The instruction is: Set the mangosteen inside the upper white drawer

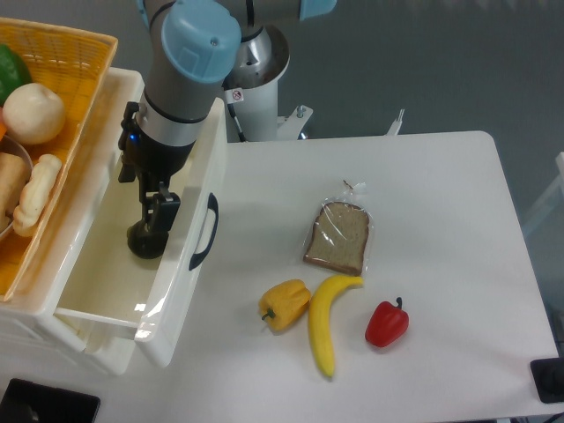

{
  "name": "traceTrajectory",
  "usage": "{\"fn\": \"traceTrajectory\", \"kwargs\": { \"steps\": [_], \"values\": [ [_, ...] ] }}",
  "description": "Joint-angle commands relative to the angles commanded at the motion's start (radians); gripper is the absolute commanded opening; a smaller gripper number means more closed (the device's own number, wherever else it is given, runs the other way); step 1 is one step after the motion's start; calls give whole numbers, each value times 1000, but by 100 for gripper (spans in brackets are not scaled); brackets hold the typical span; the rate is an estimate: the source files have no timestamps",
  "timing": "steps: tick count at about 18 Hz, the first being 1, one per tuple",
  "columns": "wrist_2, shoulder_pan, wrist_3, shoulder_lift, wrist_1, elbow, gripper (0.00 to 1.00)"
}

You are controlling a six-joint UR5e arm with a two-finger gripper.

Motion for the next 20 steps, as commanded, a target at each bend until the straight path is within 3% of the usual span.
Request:
{"fn": "traceTrajectory", "kwargs": {
  "steps": [3,9,12,17,20],
  "values": [
    [-12,80,-14,0,46,9,100],
    [-5,258,-13,-5,38,-17,100],
    [-5,334,-2,-20,55,-64,100],
    [122,402,0,-127,66,-52,100],
    [224,425,1,-196,144,-40,100]
  ]
}}
